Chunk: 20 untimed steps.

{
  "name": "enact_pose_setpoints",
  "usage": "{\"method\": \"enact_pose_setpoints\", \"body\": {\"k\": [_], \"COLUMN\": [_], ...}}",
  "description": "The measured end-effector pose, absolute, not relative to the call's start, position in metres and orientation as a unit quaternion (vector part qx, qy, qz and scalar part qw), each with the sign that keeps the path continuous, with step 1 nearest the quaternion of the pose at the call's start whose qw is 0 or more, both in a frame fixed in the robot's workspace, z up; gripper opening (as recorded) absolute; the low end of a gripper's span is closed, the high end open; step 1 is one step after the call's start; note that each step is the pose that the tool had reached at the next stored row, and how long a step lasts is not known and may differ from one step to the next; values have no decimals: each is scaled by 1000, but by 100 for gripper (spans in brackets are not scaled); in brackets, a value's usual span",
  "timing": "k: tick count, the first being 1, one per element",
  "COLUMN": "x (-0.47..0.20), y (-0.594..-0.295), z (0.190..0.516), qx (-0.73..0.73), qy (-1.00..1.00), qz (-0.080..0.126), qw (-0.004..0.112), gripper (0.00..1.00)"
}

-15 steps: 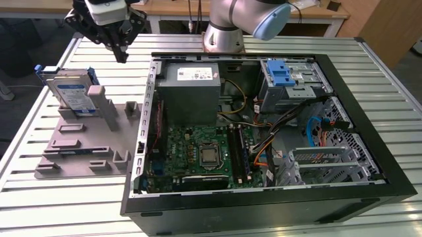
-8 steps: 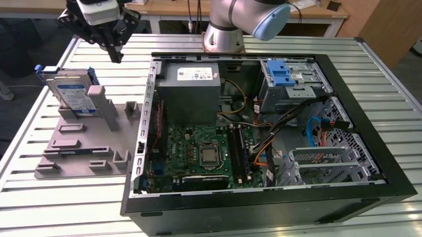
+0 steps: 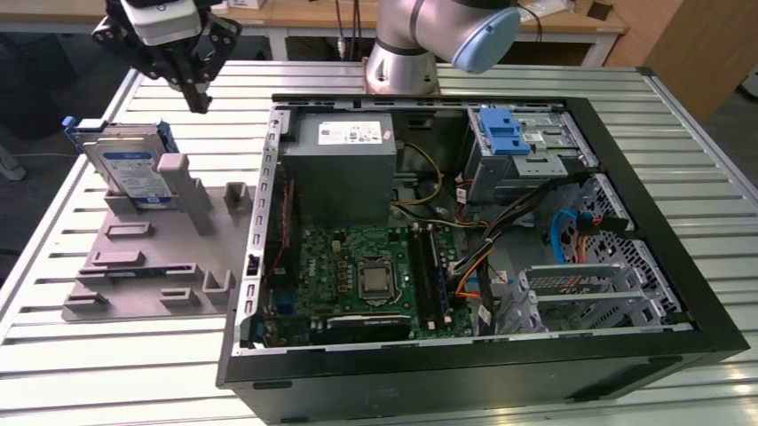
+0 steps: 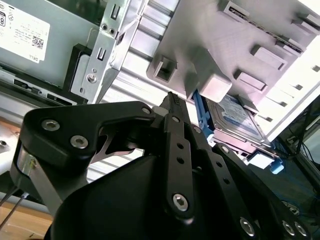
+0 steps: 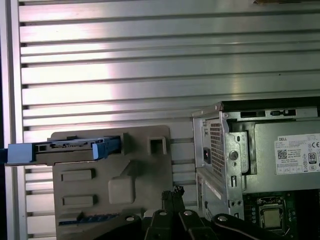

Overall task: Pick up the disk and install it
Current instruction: 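Reach for the disk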

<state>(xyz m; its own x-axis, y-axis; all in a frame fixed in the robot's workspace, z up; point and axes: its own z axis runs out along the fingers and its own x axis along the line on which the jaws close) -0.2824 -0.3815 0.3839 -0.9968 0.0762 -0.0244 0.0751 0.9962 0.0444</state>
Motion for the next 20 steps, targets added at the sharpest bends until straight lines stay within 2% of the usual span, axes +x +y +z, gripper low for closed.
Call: {"method": "enact_pose_setpoints", "body": {"k": [20], "x": [-314], "y": [-375], "z": [382], "qx": [38], "qy": [999], "qz": [22], "qw": [13], "gripper": [11]}}
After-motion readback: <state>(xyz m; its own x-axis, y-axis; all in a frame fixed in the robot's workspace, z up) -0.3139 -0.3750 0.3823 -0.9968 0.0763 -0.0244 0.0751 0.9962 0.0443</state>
